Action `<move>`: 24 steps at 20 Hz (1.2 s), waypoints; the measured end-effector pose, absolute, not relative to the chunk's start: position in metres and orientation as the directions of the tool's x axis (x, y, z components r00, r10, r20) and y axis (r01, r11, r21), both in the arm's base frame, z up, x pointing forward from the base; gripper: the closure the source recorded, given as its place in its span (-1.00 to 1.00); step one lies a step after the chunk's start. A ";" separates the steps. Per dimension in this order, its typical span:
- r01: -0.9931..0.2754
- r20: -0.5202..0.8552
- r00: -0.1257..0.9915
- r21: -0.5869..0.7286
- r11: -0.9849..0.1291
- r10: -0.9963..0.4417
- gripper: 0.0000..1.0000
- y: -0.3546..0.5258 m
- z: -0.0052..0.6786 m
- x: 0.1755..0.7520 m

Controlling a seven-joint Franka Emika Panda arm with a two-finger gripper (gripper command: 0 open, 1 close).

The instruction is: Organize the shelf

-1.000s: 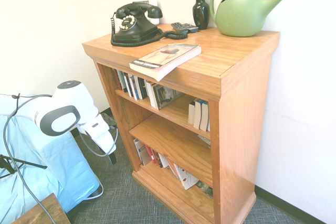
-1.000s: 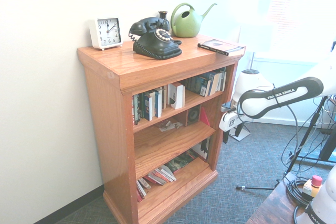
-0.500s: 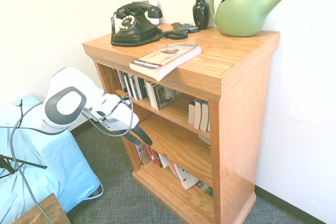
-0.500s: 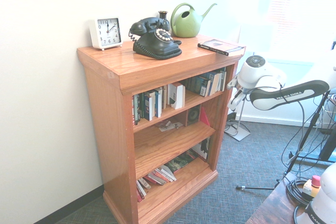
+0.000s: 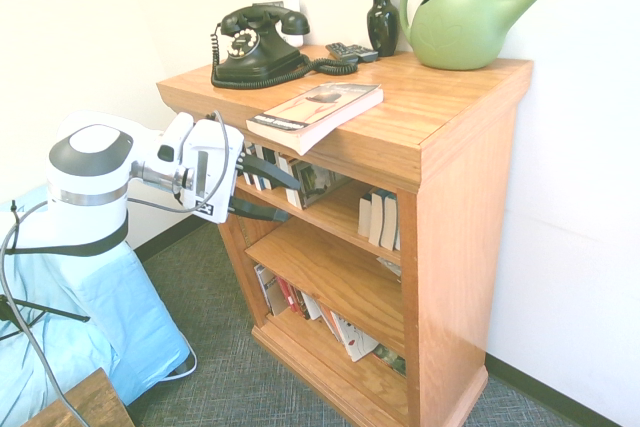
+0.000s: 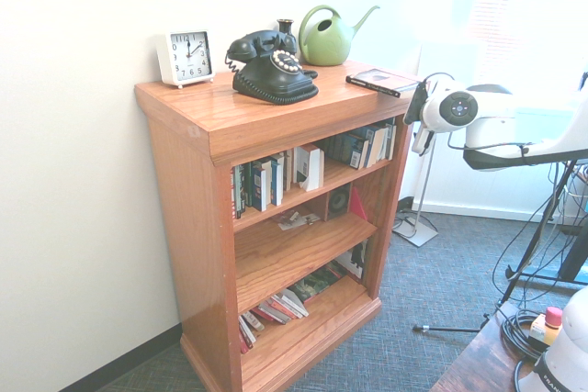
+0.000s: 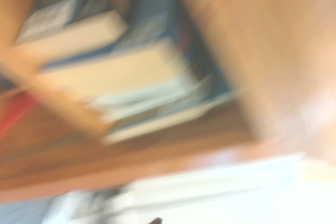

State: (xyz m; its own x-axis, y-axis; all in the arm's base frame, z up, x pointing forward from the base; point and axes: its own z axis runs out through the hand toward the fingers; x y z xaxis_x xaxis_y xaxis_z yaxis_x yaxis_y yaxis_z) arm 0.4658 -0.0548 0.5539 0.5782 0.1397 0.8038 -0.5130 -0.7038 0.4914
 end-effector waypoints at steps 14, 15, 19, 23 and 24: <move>-0.493 0.760 0.378 0.649 -0.580 0.529 -1.00 -0.043 0.579 0.502; -0.488 0.763 0.376 0.646 -0.587 0.526 -1.00 -0.045 0.578 0.508; -0.476 0.761 0.380 0.648 -0.595 0.526 1.00 -0.043 0.571 0.524; -0.475 0.762 0.380 0.648 -0.596 0.525 1.00 -0.043 0.570 0.525; -0.475 0.762 0.381 0.647 -0.597 0.524 1.00 -0.043 0.570 0.525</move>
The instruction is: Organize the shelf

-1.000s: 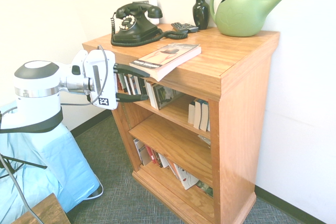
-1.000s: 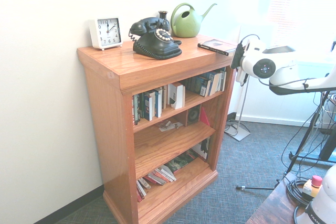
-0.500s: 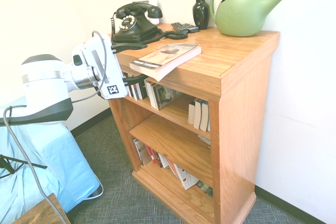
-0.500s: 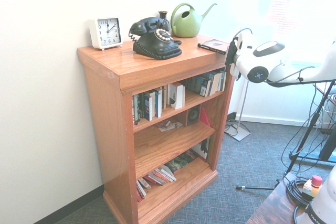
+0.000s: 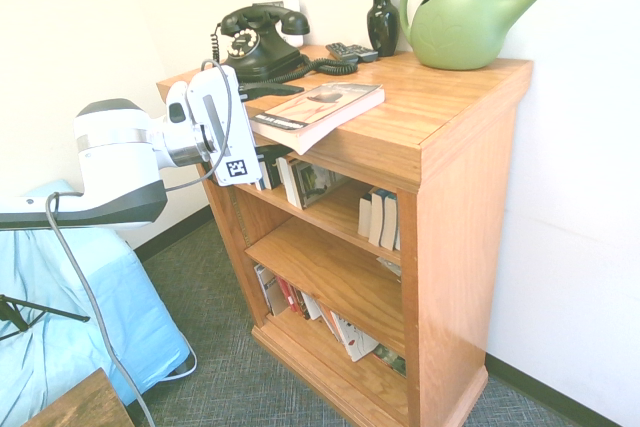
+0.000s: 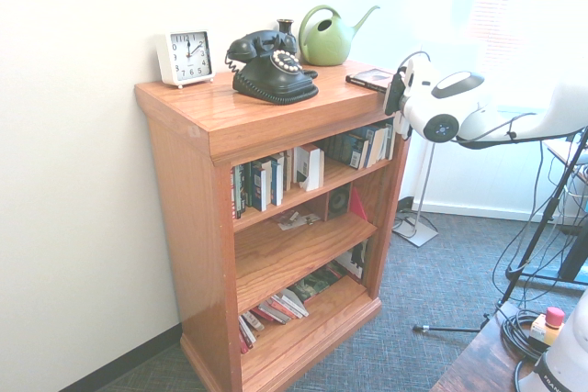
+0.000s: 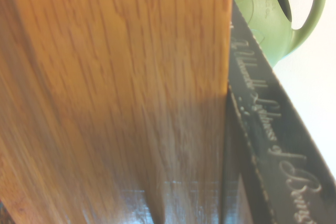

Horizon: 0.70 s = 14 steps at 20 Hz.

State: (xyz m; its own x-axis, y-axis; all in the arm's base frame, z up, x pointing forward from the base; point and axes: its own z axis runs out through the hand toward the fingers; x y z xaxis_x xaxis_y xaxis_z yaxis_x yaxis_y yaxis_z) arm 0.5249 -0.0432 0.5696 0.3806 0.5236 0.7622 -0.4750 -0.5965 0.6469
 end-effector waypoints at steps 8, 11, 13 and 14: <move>-0.475 0.768 0.384 0.640 -0.603 0.513 1.00 -0.043 0.566 0.526; -0.477 0.769 0.384 0.639 -0.603 0.511 1.00 -0.044 0.567 0.526; -0.479 0.771 0.382 0.636 -0.604 0.509 1.00 -0.045 0.567 0.526; -0.479 0.771 0.382 0.636 -0.604 0.509 1.00 -0.044 0.567 0.526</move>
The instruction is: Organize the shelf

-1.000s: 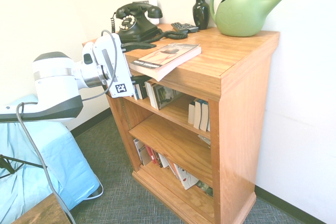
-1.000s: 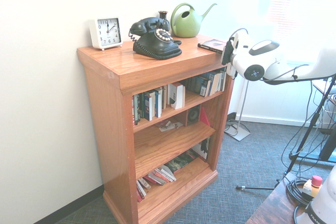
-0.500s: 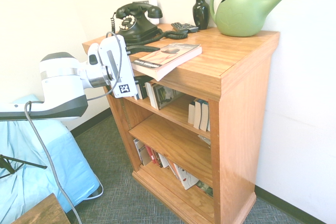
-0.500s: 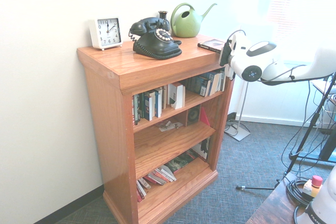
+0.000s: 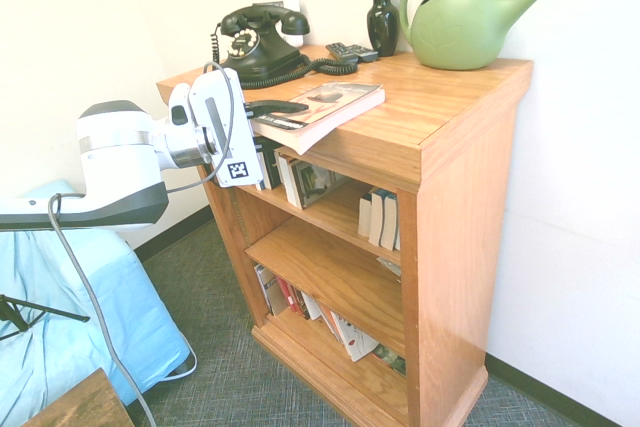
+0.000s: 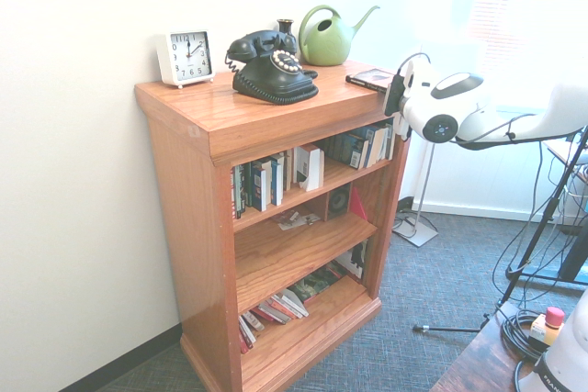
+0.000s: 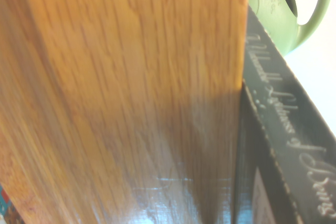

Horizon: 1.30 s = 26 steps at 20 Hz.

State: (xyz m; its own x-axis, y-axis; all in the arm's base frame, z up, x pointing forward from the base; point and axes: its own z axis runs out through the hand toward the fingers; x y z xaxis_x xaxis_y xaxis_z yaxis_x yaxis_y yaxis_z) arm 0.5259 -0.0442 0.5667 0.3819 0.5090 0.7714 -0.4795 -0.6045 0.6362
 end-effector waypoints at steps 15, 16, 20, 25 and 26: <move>-0.516 0.873 0.329 0.485 -0.706 0.360 1.00 -0.042 0.602 0.496; -0.520 0.889 0.319 0.454 -0.724 0.328 1.00 -0.043 0.609 0.485; -0.523 0.944 0.281 0.300 -0.797 0.172 1.00 -0.060 0.628 0.428; -0.520 0.960 0.273 0.100 -0.848 -0.054 1.00 -0.085 0.613 0.360; -0.519 0.955 0.283 0.073 -0.852 -0.091 1.00 -0.087 0.603 0.352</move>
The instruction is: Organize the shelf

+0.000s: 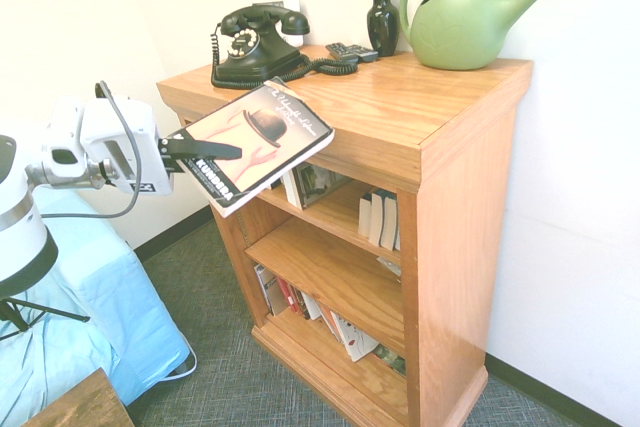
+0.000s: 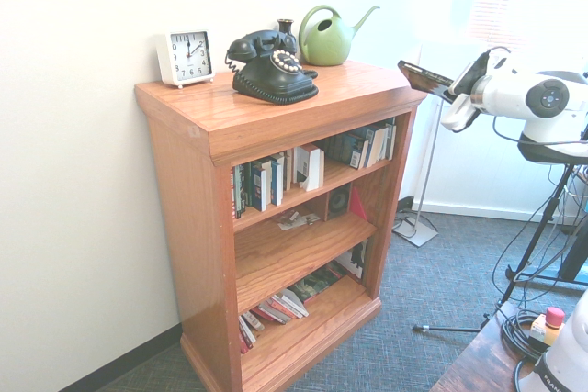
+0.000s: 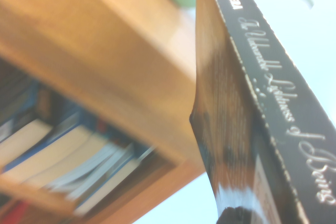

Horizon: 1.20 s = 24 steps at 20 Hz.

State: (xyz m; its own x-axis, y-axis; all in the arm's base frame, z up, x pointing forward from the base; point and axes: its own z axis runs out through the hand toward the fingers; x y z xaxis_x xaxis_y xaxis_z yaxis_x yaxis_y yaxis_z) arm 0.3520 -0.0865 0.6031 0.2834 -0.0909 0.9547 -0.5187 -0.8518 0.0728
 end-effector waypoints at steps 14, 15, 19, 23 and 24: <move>-0.418 0.828 0.475 -0.086 -0.904 -0.299 1.00 -0.035 0.472 0.379; -0.413 0.818 0.484 -0.099 -0.905 -0.310 1.00 -0.030 0.467 0.388; -0.391 0.780 0.508 -0.170 -0.905 -0.366 1.00 -0.006 0.447 0.426; -0.385 0.747 0.518 -0.232 -0.893 -0.417 1.00 0.001 0.431 0.462; -0.385 0.736 0.521 -0.248 -0.889 -0.431 1.00 0.002 0.426 0.470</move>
State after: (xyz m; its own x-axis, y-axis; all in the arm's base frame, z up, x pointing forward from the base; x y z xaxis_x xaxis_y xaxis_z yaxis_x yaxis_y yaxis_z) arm 0.4702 0.0022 0.4262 0.5214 -0.4314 0.7362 -0.3851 -0.8889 -0.2481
